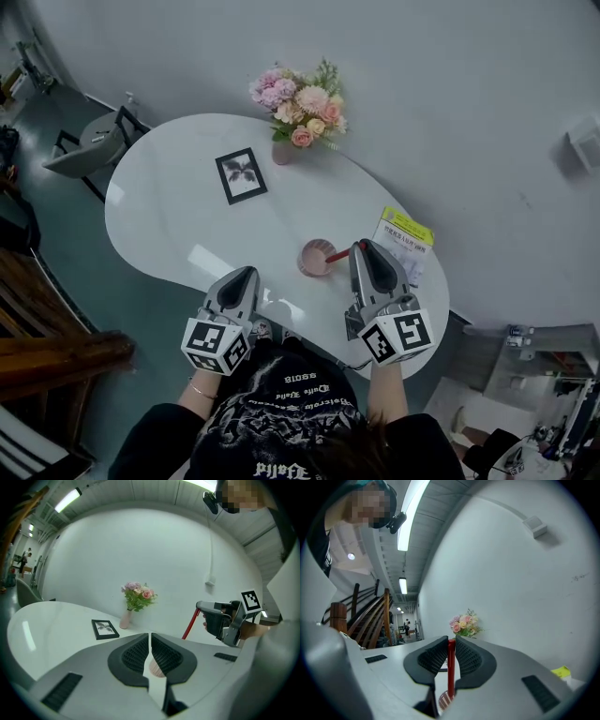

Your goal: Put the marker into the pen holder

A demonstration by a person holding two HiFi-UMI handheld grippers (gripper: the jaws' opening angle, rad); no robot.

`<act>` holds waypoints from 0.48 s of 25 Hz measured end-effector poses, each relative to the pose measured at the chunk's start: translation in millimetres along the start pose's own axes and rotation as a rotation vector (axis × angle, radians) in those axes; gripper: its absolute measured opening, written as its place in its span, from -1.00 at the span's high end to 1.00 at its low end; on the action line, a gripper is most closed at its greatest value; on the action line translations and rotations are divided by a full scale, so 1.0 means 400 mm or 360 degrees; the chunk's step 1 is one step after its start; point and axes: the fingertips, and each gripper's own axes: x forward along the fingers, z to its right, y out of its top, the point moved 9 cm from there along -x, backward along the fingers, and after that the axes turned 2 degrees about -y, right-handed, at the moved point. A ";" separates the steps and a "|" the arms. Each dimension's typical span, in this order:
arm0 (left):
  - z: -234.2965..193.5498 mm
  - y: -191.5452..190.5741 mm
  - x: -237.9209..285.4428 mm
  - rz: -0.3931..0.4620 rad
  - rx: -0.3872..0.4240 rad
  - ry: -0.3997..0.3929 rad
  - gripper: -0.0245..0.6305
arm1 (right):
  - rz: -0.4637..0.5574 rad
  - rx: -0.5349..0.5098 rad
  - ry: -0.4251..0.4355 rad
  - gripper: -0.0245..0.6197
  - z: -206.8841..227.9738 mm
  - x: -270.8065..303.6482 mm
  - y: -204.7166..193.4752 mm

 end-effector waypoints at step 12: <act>0.028 0.013 0.001 0.0003 0.0067 0.0095 0.82 | -0.0025 0.0076 0.0067 0.70 0.042 0.068 -0.057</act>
